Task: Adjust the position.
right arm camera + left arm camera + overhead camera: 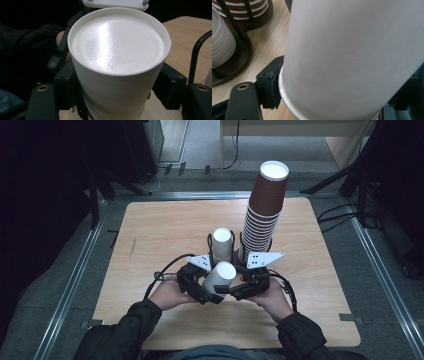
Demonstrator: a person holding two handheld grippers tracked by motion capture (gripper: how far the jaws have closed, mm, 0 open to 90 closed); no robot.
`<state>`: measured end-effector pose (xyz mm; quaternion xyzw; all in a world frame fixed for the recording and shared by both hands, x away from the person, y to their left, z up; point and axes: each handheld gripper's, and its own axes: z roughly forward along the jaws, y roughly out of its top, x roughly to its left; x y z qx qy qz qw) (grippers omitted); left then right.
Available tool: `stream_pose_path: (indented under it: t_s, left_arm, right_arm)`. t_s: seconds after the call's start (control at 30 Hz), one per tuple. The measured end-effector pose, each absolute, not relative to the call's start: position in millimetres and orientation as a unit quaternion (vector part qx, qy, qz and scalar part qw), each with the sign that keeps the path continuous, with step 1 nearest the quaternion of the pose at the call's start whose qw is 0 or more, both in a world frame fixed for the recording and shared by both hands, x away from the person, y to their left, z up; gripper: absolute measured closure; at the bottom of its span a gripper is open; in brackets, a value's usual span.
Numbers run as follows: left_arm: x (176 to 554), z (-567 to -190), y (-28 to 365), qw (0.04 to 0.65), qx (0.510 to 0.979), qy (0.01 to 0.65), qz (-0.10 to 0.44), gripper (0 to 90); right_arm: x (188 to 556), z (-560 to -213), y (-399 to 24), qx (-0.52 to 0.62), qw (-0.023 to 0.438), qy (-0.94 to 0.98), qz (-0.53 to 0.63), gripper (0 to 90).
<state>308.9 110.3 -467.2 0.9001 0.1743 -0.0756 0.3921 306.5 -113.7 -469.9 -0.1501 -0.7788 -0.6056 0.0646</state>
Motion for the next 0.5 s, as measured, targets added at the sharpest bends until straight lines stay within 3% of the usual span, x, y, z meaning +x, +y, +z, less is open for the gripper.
stream_pose_path:
  t_s: [0.5]
  left_arm:
    - [309.6, -467.9, 111.4, 0.389, 0.903, 0.165, -0.078, 23.2]
  right_arm:
    - [305.0, -467.7, -113.5, -0.142, 0.052, -0.787, -0.598, 29.7]
